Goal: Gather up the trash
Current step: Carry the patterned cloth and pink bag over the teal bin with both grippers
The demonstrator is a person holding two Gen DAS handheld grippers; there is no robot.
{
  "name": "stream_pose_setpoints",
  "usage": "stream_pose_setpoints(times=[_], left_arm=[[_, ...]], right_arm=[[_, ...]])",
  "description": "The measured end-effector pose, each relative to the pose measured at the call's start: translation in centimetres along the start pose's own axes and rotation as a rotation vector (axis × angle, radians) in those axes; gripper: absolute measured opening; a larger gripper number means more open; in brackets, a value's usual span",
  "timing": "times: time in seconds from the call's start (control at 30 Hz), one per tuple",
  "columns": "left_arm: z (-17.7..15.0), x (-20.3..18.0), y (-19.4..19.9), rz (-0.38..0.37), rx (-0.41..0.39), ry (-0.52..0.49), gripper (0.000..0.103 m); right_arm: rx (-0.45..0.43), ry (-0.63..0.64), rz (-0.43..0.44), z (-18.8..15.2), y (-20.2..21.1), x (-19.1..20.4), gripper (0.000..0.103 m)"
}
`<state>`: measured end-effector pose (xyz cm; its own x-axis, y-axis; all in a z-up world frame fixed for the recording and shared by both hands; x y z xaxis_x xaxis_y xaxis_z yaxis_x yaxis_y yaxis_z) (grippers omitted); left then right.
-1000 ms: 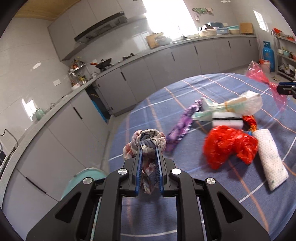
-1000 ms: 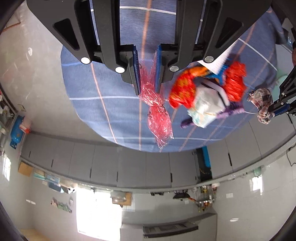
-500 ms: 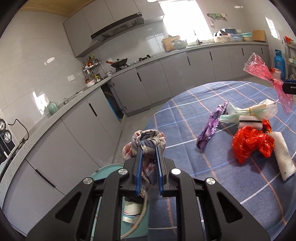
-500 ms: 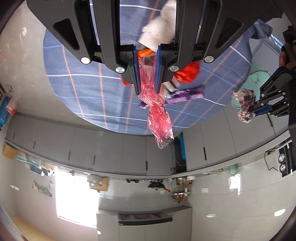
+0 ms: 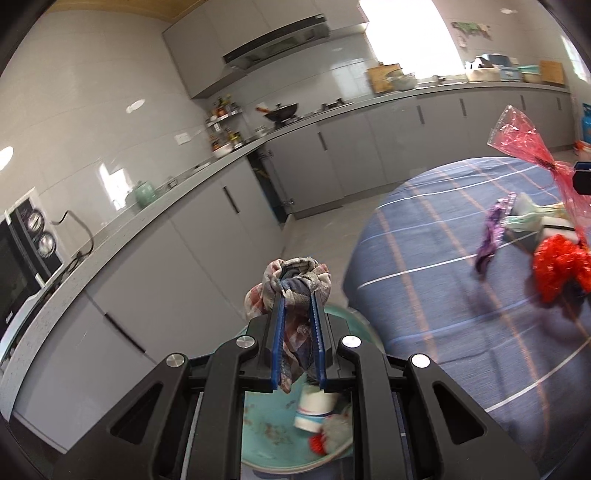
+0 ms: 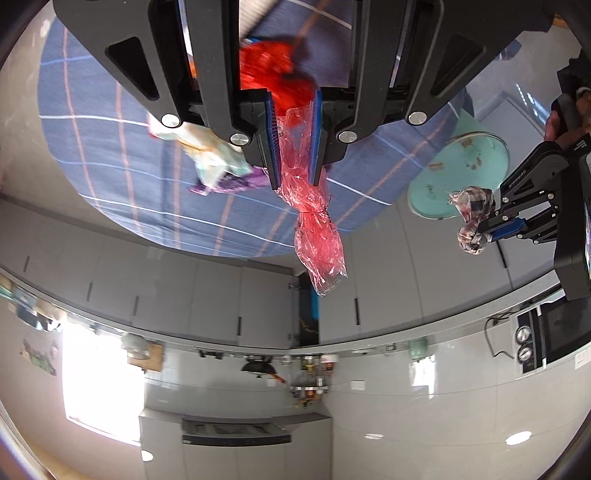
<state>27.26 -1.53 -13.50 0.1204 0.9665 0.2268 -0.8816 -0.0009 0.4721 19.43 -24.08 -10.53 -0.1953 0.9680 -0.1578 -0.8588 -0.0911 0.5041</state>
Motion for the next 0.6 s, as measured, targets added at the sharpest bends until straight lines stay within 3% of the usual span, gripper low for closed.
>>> stream_pose_setpoints(times=[0.3, 0.6], left_arm=[[-1.2, 5.3, -1.4, 0.095, 0.021, 0.06, 0.014], [-2.0, 8.4, -2.2, 0.147, 0.027, 0.111, 0.014]], right_arm=[[0.014, 0.051, 0.066, 1.5, -3.5, 4.1, 0.016], [0.027, 0.086, 0.117, 2.5, -6.1, 7.5, 0.016]])
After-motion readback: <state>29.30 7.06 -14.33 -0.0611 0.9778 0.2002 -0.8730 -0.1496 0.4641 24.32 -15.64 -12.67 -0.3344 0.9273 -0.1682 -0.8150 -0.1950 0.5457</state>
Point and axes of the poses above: each gripper's, at about its wrist camera, not at the fingertips, and y roughly against the way its jaws point, x to its left, z to its top, the point moved 6 cm from there along -y, roughly the way its jaws point, and after that the axes turned 11 degrees about y, right-handed, at the moved point
